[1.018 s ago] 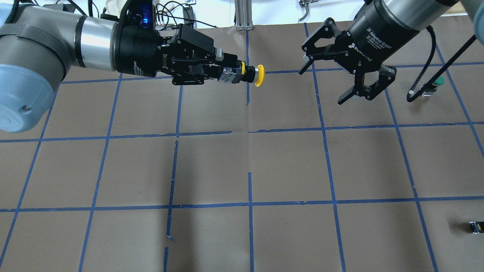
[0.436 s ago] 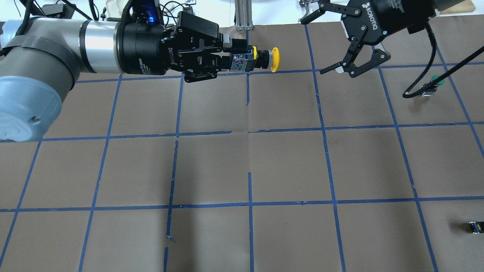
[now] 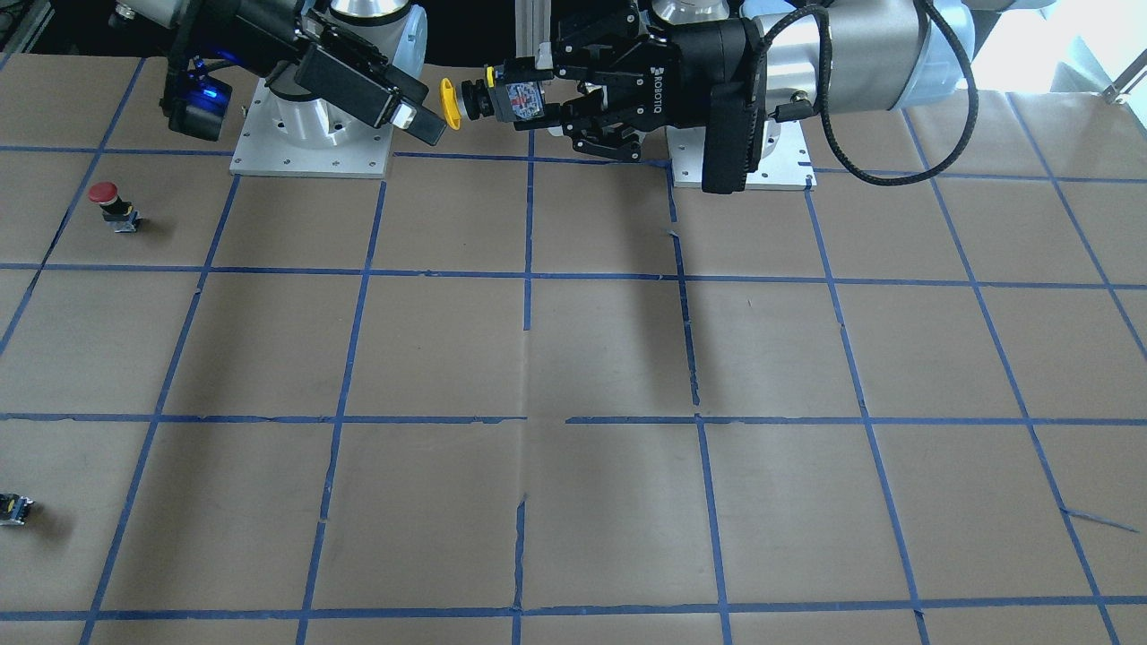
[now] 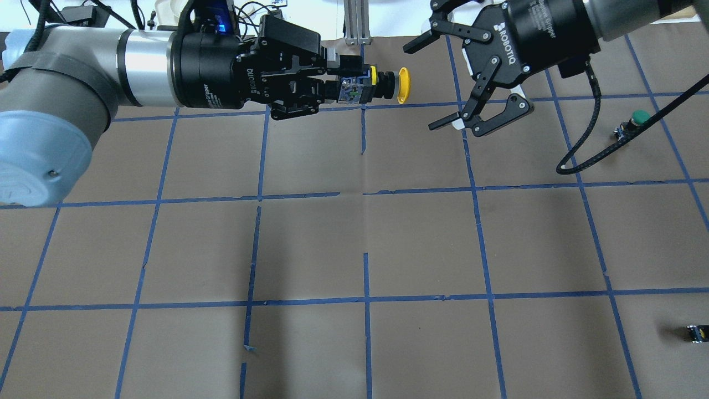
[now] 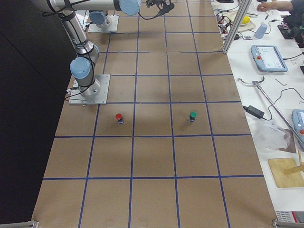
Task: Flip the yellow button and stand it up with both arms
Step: 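Close the right gripper on the yellow cap held by the left gripper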
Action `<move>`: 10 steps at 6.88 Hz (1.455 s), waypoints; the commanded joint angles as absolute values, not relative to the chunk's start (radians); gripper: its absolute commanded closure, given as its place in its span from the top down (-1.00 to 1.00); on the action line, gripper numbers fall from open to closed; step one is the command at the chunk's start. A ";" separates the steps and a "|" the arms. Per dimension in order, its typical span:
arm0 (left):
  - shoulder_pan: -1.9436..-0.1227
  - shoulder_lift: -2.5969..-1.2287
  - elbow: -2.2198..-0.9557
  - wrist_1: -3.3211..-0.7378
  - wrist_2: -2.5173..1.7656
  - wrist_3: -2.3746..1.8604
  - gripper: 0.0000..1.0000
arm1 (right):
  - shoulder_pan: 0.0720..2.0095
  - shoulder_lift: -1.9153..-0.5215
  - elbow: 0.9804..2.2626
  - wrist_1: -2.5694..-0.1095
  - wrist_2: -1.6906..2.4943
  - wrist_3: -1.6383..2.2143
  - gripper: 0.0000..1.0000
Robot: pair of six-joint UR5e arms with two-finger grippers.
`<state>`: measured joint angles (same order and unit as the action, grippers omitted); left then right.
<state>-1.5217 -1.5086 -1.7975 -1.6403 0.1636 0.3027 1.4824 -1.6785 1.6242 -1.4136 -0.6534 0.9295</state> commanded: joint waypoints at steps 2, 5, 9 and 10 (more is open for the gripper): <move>-1.522 -1.508 -1.799 -1.638 0.163 0.302 -0.80 | 1.500 -1.689 1.646 -1.416 -0.608 0.974 1.00; -1.522 -1.509 -1.798 -1.638 0.161 0.302 -0.80 | 1.499 -1.686 1.646 -1.417 -0.584 0.973 0.86; -1.522 -1.508 -1.798 -1.638 0.160 0.302 -0.80 | 1.497 -1.684 1.647 -1.417 -0.577 0.974 -0.29; -1.522 -1.508 -1.798 -1.638 0.161 0.302 -0.60 | 1.497 -1.686 1.646 -1.417 -0.575 0.973 -0.34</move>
